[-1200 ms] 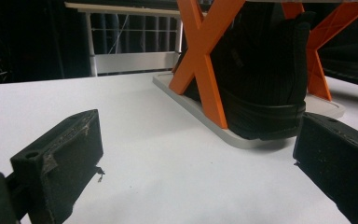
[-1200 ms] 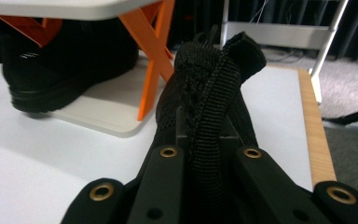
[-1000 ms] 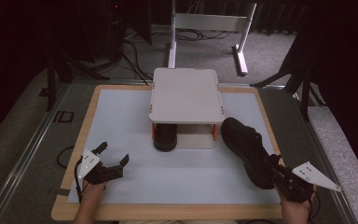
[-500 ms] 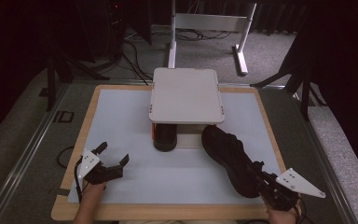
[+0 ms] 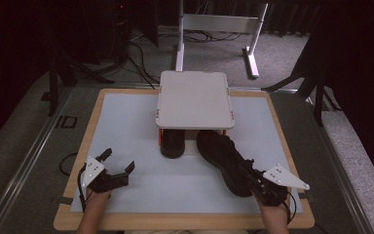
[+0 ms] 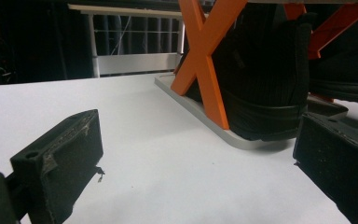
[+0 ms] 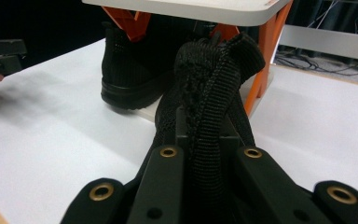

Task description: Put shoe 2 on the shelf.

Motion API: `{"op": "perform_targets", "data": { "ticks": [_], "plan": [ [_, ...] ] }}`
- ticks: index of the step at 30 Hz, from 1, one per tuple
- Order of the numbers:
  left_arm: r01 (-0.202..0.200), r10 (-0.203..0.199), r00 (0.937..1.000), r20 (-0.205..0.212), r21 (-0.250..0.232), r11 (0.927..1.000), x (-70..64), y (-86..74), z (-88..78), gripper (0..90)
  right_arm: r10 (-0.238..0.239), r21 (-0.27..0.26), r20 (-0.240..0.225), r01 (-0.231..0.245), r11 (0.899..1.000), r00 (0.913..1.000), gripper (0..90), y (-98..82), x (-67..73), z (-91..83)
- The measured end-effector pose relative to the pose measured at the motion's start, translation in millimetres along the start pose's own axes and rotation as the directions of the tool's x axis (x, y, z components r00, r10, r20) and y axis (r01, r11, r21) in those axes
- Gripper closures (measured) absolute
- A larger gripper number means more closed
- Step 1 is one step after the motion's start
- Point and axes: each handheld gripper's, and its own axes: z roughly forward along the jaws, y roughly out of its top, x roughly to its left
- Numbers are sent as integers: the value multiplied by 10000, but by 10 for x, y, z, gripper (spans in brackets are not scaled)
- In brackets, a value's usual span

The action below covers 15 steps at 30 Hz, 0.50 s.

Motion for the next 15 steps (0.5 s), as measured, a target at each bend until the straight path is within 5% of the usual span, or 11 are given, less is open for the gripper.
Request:
{"op": "perform_targets", "data": {
  "ticks": [15],
  "plan": [
    [7, -7, 10000, 39, -14, 10000, 2, -1, -1, 17, -73, 348, 1131, 34, 9994, 9936, 854, -47, 280, 589]
  ]
}}
